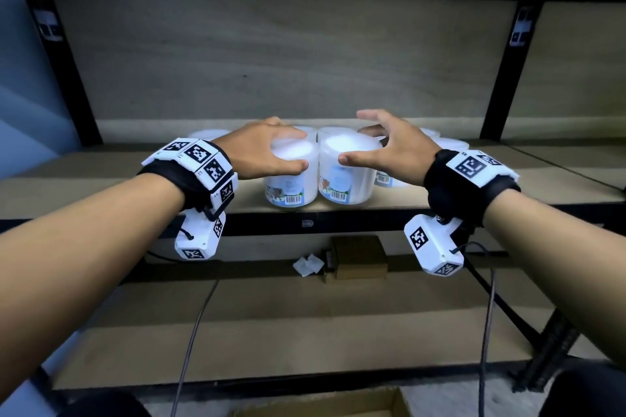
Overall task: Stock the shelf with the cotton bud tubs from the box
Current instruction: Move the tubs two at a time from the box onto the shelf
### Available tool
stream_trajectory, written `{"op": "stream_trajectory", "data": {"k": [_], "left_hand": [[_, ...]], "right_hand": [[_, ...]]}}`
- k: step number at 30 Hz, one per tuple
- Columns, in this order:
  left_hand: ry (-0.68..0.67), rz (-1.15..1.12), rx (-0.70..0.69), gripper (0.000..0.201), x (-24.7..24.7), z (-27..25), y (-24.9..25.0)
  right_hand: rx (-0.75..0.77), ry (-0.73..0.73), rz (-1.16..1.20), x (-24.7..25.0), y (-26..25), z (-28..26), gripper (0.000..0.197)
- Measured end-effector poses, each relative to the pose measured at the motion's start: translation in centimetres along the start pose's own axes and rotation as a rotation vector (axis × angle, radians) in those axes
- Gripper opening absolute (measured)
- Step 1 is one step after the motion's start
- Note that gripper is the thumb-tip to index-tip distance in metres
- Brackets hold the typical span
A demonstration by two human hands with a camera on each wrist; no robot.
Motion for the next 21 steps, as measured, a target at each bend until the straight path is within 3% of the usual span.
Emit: {"op": "stream_trajectory", "data": {"k": [4, 8, 12, 16, 21], "left_hand": [[-0.016, 0.025, -0.004, 0.088, -0.5, 0.8, -0.4], [-0.015, 0.023, -0.016, 0.065, -1.3, 1.2, -0.8], [0.01, 0.003, -0.015, 0.057, -1.7, 1.4, -1.3], [0.019, -0.01, -0.03, 0.053, -1.4, 1.2, -1.5], [0.065, -0.042, -0.061, 0.042, -0.7, 0.4, -1.6]], "right_hand": [[-0.04, -0.033, -0.022, -0.7, 1.0, 0.9, 0.102], [-0.074, -0.039, -0.051, -1.1, 1.7, 1.1, 0.095], [-0.078, -0.063, -0.096, -1.6, 2.1, 1.3, 0.076], [-0.028, -0.078, -0.141, -1.5, 1.3, 0.9, 0.04], [0.043, -0.065, -0.235, -0.9, 0.2, 0.0, 0.031]]}}
Point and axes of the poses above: each hand's wrist, its own z-axis towards the middle knuckle, its own x-axis out of the back of the hand, y = z × x, the point moved 8 cm from there along z, towards the middle knuckle
